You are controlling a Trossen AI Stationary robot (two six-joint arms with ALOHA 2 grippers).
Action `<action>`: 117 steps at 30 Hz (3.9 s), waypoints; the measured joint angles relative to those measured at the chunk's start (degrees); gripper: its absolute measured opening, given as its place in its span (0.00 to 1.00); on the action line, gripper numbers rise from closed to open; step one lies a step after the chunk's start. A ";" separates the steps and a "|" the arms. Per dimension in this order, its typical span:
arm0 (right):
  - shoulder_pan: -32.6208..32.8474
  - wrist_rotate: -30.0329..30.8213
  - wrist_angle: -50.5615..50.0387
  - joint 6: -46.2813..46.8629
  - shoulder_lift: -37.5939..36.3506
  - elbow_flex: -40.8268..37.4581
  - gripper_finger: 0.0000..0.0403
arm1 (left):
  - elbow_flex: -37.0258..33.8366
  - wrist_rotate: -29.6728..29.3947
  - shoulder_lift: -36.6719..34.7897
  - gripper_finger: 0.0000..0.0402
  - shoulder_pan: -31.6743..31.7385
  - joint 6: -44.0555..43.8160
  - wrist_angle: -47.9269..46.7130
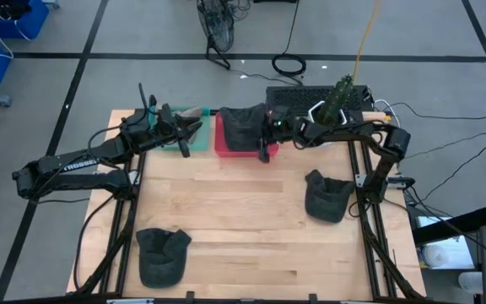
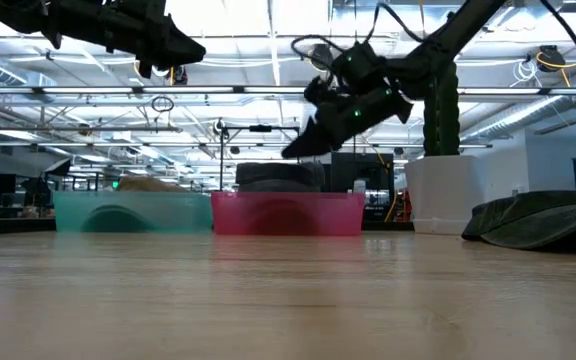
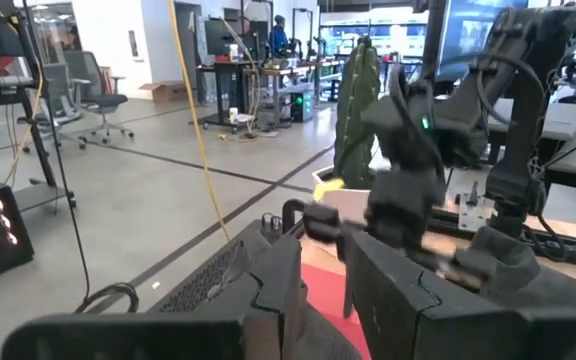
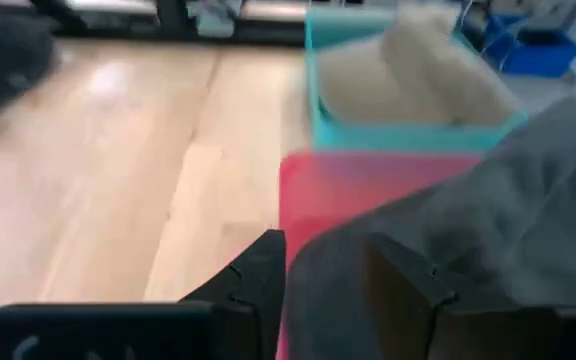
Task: Pick & Place hat
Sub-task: Put the bottom right black cap into the red bin, then put the top black cap into the red bin
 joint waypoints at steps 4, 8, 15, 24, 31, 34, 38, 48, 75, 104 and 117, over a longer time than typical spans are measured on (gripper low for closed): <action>1.14 9.49 3.97 0.27 2.49 -1.81 0.23 | 0.00 0.00 0.00 0.23 0.00 -0.09 0.19; 0.57 13.31 10.15 3.50 6.79 -2.28 0.19 | 0.00 0.01 0.00 0.23 -0.02 -0.30 1.23; -1.03 13.79 13.62 11.44 12.79 -2.13 0.14 | 0.00 0.32 -0.01 0.23 -1.51 -0.86 1.89; -1.58 14.18 11.18 16.53 12.55 -2.06 0.12 | 0.00 0.33 -0.02 0.23 -2.36 -0.22 1.94; -2.52 14.94 7.07 17.88 12.50 -2.14 0.12 | 0.00 1.38 0.00 0.23 -2.92 -1.55 1.86; -2.52 15.01 7.19 18.03 12.53 -2.17 0.12 | 0.00 1.38 0.00 0.23 -3.52 -1.58 1.83; -2.56 15.40 7.13 18.73 12.55 -2.17 0.12 | 0.00 1.40 0.00 0.23 -4.30 -1.60 1.83; -2.76 19.87 7.44 21.24 13.47 -2.24 0.12 | 0.00 1.33 -0.02 0.23 -5.76 -1.77 1.85; 2.57 17.00 -5.02 14.90 -5.00 -2.39 0.12 | 0.00 1.28 0.00 0.23 -7.10 -1.94 0.97; 22.64 17.30 -69.13 34.54 -36.54 -17.89 0.38 | -0.02 1.18 0.00 0.23 -7.10 -3.27 0.02; 22.40 17.09 -74.27 38.75 -41.62 -21.71 0.44 | -0.02 1.20 0.00 0.23 -7.10 -3.33 -0.31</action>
